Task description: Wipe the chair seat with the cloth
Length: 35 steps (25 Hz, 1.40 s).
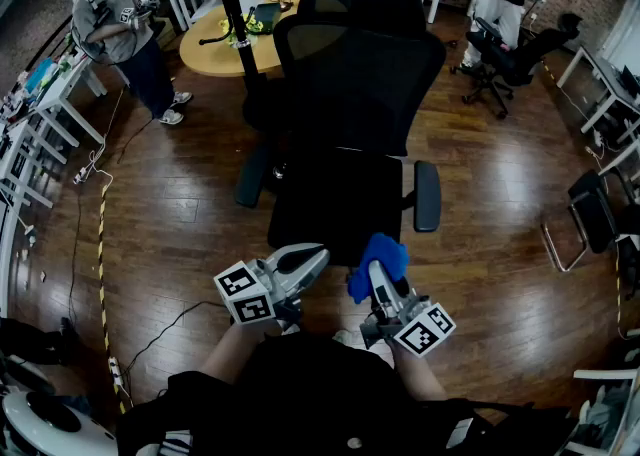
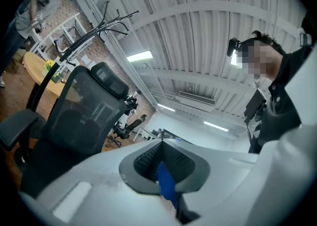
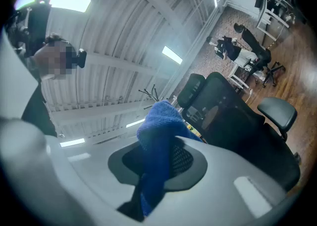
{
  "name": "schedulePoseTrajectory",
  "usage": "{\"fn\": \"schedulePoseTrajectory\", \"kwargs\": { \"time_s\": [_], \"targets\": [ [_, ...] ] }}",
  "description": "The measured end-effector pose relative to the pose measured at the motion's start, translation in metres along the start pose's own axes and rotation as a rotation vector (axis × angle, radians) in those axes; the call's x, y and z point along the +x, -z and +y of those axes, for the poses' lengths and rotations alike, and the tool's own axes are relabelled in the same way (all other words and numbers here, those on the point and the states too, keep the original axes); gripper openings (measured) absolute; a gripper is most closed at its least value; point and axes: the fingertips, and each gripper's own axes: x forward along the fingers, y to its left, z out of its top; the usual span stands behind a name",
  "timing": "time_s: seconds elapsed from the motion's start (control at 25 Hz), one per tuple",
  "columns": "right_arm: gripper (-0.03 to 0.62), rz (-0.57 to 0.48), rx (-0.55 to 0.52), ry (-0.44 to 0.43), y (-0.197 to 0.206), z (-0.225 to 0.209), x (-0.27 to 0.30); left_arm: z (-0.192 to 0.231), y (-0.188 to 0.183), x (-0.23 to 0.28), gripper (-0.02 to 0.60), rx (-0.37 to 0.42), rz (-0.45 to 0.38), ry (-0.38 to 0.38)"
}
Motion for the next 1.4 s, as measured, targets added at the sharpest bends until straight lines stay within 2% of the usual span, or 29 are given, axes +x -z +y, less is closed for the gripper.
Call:
{"fn": "schedulePoseTrajectory", "kwargs": {
  "time_s": [0.2, 0.44, 0.64, 0.84, 1.0, 1.2, 1.4],
  "targets": [
    [0.064, 0.010, -0.012, 0.004, -0.014, -0.014, -0.004, 0.003, -0.001, 0.019, -0.012, 0.031, 0.008, -0.023],
    [0.064, 0.054, -0.044, 0.030, -0.015, -0.035, 0.009, 0.035, -0.022, 0.015, -0.012, 0.026, -0.047, -0.069],
    [0.064, 0.105, -0.098, 0.070, -0.009, -0.059, 0.051, 0.087, -0.042, 0.022, -0.012, 0.016, -0.072, -0.055],
    [0.064, 0.150, -0.147, 0.152, -0.011, -0.102, 0.110, 0.166, -0.055, 0.035, -0.012, -0.056, -0.068, -0.025],
    [0.064, 0.219, -0.206, 0.171, -0.010, -0.130, 0.162, 0.215, -0.078, 0.041, -0.012, -0.076, -0.057, 0.002],
    [0.064, 0.300, -0.203, 0.244, 0.000, -0.193, 0.199, 0.253, -0.080, 0.048, -0.012, -0.118, -0.043, -0.029],
    [0.064, 0.431, -0.213, 0.322, 0.056, -0.287, 0.231, 0.279, -0.051, 0.041, -0.012, -0.190, -0.051, -0.134]
  ]
}}
